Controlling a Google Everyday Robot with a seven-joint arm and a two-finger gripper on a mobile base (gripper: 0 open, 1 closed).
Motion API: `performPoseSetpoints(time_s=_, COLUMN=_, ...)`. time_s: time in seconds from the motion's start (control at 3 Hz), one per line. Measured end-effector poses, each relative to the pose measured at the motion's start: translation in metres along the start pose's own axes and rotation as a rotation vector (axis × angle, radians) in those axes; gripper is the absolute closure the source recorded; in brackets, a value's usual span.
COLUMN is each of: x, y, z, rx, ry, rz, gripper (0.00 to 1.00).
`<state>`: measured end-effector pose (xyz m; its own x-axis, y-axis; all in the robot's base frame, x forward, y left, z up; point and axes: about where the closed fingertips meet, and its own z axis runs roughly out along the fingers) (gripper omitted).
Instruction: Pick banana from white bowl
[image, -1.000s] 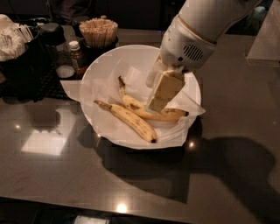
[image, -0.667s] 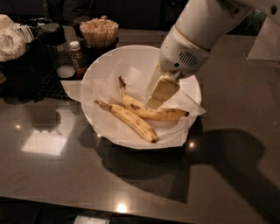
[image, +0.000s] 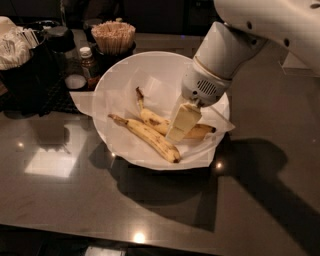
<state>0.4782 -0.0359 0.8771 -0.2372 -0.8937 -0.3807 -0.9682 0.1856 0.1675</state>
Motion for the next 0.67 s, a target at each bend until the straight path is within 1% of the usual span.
performPoseSetpoints(time_s=0.33, x=0.0061, y=-0.0052, z=0.0115, rx=0.02, ry=0.036, rz=0.053, gripper=0.46)
performPoseSetpoints(time_s=0.67, x=0.0058, y=-0.0052, z=0.0104, rx=0.024, ry=0.042, rz=0.061, gripper=0.47)
